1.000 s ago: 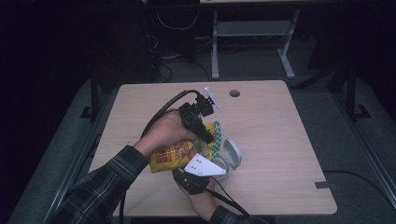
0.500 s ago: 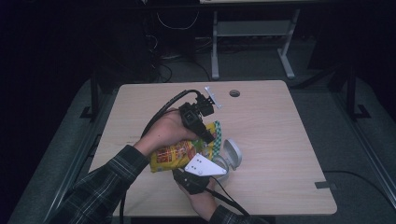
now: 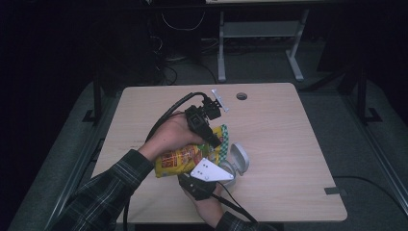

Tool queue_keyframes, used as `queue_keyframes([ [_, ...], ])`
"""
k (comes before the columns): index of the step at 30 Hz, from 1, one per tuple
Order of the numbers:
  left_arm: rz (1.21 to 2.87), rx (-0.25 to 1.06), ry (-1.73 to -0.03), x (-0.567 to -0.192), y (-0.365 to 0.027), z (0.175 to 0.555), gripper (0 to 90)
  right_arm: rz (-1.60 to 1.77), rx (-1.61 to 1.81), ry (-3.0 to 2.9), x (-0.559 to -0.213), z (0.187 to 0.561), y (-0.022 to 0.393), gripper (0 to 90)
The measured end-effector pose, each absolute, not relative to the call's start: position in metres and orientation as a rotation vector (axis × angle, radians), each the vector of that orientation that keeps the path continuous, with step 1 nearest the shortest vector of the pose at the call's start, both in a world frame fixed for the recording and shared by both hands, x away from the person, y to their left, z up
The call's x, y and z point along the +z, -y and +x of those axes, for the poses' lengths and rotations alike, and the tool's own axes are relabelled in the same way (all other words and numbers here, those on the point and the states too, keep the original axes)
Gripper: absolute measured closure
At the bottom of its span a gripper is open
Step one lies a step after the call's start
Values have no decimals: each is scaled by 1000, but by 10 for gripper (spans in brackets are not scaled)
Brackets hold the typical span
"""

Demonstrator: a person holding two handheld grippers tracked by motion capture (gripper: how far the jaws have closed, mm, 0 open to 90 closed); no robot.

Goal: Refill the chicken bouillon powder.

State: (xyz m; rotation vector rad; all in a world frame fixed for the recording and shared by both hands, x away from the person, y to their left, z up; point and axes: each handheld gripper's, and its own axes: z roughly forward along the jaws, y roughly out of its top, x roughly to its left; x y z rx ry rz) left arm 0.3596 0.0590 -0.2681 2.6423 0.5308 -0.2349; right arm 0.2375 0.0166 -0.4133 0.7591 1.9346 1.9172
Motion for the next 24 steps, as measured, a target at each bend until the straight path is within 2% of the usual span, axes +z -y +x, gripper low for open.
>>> queue_keyframes([
  [24,2647,-237,-545,-268,-62,360,900,773,1937,-1935,-413,236,-19,898],
])
